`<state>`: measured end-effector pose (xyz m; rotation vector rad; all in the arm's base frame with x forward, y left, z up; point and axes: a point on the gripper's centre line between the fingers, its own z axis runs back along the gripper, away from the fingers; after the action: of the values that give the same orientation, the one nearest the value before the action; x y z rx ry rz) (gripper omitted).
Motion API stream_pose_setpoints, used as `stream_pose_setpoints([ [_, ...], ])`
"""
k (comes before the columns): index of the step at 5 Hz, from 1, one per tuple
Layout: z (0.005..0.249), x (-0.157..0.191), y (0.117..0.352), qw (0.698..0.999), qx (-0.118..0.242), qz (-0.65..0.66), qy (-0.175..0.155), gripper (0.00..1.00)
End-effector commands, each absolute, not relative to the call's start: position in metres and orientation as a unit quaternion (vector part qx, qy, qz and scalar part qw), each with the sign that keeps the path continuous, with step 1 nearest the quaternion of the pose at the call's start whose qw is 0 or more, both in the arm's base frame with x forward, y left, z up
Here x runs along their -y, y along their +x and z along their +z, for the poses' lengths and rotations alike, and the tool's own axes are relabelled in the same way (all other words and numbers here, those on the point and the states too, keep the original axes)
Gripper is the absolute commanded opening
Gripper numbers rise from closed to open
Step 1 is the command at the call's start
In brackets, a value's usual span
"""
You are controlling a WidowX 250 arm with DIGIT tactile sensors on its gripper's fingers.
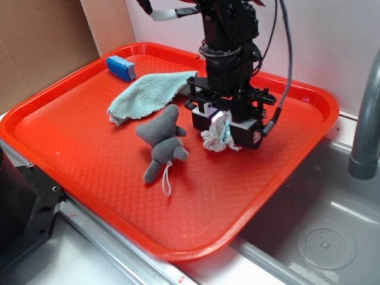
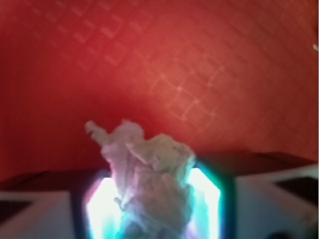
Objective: Grab the white paper.
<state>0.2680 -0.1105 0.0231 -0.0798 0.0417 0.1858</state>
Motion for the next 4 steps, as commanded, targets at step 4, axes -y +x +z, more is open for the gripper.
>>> stream_pose_setpoints([
  [4, 0.190, 0.004, 0.241, 0.997, 0.016, 0.076, -0.021, 0.00],
])
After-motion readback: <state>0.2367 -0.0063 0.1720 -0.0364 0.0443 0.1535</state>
